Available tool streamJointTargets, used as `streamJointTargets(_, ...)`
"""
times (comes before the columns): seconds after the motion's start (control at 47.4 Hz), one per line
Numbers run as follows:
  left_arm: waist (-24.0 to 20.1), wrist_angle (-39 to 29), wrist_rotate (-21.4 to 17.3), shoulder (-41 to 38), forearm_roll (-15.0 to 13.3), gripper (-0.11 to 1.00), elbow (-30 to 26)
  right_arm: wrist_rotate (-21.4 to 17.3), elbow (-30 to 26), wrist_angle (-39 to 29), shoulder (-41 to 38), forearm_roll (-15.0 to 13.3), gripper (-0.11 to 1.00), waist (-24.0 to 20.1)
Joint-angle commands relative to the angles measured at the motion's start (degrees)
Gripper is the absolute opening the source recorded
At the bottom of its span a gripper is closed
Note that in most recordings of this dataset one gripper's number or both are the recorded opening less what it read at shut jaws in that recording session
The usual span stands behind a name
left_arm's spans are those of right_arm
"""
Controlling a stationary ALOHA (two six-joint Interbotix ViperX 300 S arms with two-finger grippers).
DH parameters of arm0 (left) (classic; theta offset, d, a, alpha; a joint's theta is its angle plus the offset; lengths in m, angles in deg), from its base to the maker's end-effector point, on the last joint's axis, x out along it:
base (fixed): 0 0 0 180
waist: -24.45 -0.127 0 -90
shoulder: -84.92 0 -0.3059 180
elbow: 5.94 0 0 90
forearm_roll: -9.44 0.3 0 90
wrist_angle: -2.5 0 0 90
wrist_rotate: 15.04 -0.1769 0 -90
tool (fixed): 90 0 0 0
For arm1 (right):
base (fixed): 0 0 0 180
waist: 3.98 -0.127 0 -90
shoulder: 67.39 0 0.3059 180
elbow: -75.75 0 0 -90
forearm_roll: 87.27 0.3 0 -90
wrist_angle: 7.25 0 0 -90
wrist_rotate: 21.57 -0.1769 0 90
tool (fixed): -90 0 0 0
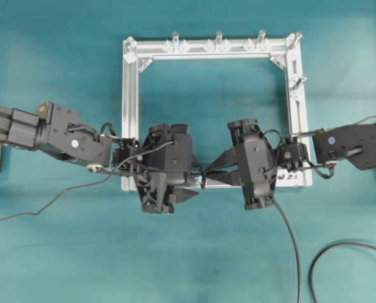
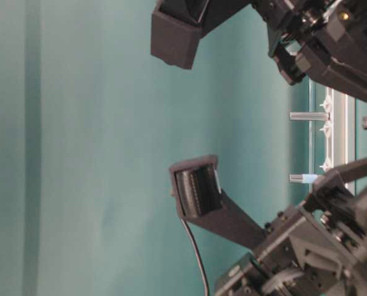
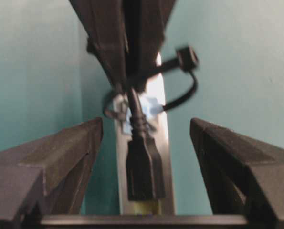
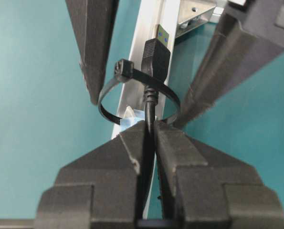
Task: Insert the wire through the string loop located in the center.
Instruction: 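Close the left gripper on the plug and open the right gripper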
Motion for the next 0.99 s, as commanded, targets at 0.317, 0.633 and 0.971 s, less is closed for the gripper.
streamJointTargets(0.317, -0.62, -0.44, -0.09, 1.41, 0.18, 0.64, -1.05, -0.09, -0.18, 0.62, 0.79, -0.18, 0.07, 0.0)
streamJointTargets(0.633, 0.0, -0.44, -0.26, 1.49, 0.26, 0.28, -1.32, 0.0, -0.09, 0.62, 0.79, -0.18, 0.07, 0.0)
streamJointTargets(0.971, 0.09, -0.79, -0.26, 1.58, 0.35, 0.28, -1.32, 0.0, -0.09, 0.88, 0.79, -0.79, 0.07, 0.09)
